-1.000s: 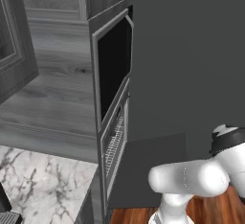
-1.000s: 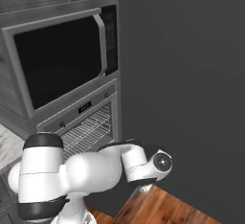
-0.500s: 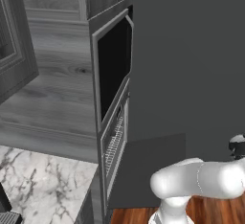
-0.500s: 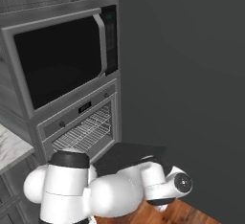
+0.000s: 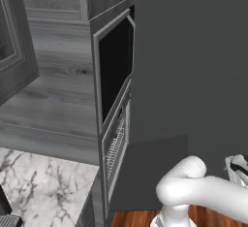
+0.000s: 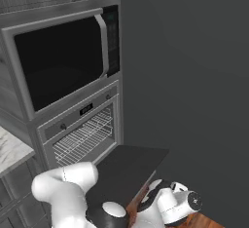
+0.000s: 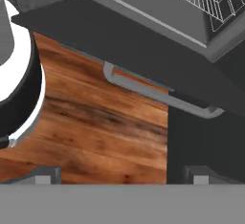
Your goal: Place the fish on the top rack of the oven, and slide the tray back inside. Close the oven door.
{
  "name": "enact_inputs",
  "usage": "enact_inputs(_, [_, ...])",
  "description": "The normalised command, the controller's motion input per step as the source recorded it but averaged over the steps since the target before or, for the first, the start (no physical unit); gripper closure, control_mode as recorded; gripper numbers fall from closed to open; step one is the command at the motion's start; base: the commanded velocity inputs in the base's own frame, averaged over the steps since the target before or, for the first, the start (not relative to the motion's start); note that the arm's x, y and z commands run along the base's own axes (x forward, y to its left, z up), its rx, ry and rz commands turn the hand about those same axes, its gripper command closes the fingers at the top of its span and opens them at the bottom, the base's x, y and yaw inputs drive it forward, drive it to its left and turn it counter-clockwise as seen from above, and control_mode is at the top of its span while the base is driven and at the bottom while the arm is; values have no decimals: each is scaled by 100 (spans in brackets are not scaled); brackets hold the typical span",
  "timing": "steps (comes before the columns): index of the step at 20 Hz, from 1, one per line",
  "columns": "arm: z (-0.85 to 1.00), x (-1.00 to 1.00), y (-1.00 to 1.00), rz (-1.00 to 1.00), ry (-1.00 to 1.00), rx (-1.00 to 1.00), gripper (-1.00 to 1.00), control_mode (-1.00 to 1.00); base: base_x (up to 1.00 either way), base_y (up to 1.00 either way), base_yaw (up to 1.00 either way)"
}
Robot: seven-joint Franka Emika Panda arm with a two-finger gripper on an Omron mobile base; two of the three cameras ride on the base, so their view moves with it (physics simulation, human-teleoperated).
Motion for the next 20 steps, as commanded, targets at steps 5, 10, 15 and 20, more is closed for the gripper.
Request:
enact_inputs(5, [-100,26,0,14,-11,12,-100,-100,0,0,0])
enact_inputs(10, [-100,32,0,12,-10,15,-100,-100,0,0,0])
enact_inputs(15, [-95,51,0,10,-4,21,-100,-100,0,0,0])
enact_inputs(20, [-81,77,0,14,0,26,-100,-100,0,0,0])
